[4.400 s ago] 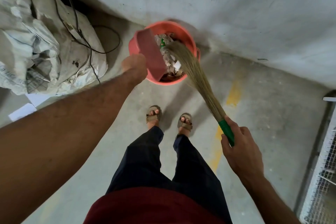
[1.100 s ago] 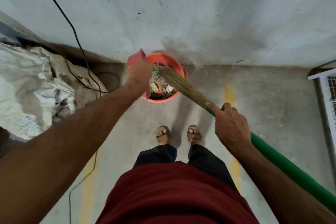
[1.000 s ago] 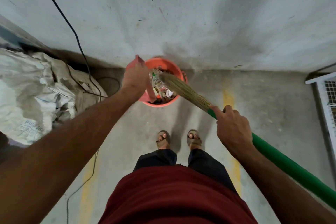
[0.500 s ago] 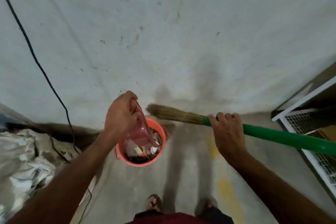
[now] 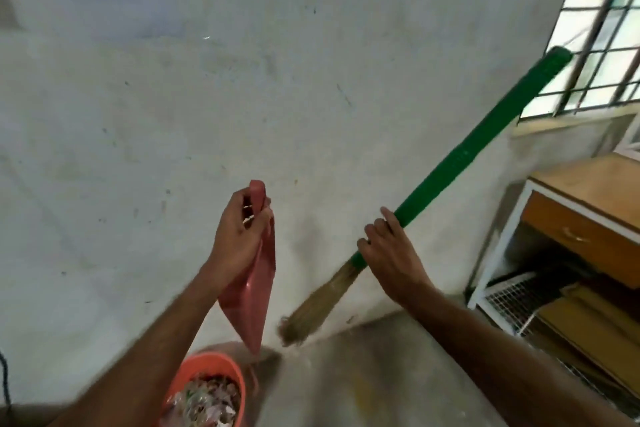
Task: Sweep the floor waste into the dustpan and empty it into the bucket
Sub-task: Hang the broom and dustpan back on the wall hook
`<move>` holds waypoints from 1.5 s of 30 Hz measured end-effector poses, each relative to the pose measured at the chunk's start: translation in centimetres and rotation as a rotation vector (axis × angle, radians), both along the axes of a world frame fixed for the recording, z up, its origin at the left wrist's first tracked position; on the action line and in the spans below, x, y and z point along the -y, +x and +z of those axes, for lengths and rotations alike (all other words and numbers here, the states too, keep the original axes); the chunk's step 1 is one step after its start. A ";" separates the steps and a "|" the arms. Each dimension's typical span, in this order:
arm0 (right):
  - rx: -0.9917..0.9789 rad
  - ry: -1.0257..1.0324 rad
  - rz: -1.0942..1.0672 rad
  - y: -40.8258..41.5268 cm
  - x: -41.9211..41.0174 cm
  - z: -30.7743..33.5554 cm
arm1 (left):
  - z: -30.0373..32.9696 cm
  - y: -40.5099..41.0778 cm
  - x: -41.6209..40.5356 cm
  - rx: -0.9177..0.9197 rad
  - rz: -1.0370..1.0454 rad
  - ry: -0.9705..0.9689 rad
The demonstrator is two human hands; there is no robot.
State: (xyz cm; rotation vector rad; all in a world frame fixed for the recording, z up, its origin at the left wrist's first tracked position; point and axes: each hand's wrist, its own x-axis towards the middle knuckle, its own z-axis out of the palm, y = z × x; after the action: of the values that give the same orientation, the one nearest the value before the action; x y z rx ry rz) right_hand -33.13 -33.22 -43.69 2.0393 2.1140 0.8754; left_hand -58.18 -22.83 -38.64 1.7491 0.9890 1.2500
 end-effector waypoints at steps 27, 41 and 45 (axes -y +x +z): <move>0.060 0.714 0.242 25.4 -4.1 17.1 | 18.7 40.5 -3.0 0.078 -0.308 0.220; -0.324 0.634 0.357 33.8 -13.1 17.7 | 16.8 47.8 -14.8 0.058 -0.492 0.310; -1.058 0.864 0.290 36.6 -15.8 25.0 | 16.5 49.4 -16.9 0.042 -0.506 0.305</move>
State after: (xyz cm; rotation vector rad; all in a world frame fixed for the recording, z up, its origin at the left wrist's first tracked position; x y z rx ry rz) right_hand 3.44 -17.39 -18.68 3.2067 2.9286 0.9759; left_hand -8.82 -5.89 -22.18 2.0287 0.3000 1.1342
